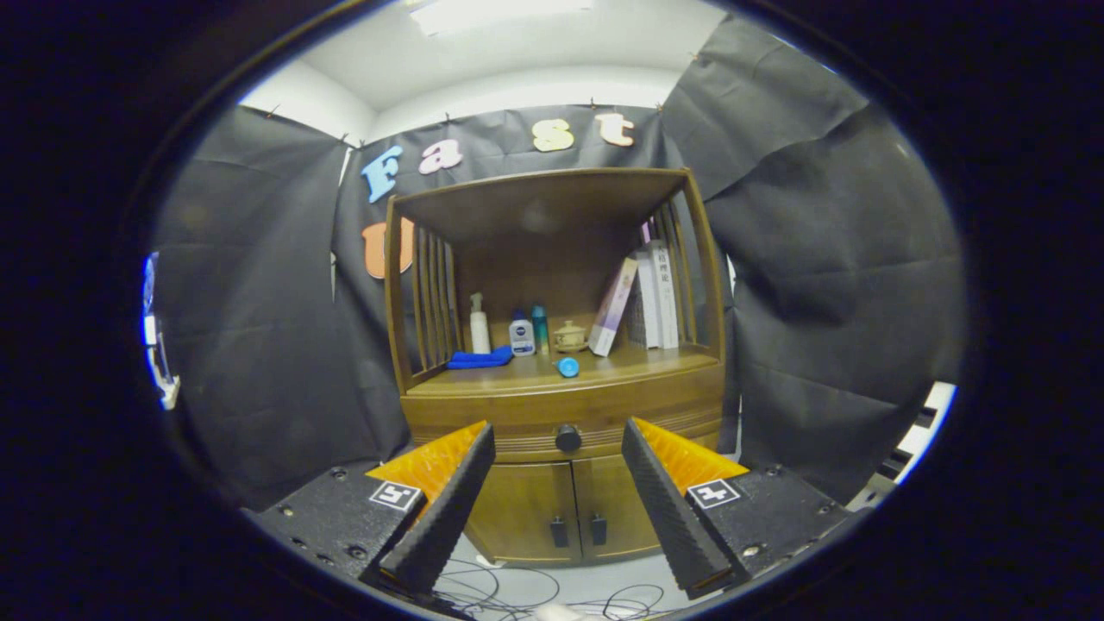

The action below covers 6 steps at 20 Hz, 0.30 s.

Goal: Pull open the drawer, take out the items inside it, and place them on the countertop above the cabinet.

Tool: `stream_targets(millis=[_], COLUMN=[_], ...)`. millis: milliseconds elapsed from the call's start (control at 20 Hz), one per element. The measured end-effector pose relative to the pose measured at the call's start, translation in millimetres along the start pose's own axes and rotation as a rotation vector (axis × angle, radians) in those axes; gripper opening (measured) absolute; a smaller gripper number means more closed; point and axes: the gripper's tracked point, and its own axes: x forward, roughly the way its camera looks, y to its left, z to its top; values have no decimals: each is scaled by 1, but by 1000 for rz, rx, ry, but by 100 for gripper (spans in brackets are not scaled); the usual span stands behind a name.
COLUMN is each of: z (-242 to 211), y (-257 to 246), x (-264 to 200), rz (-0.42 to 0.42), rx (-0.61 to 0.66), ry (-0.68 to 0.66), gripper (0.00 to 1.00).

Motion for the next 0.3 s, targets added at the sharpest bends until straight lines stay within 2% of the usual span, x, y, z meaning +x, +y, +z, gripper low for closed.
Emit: stream_targets(millis=[300], z=[7], y=[-5], x=[-4], rz=[-2], rx=[-27], ry=[-21], gripper=[97])
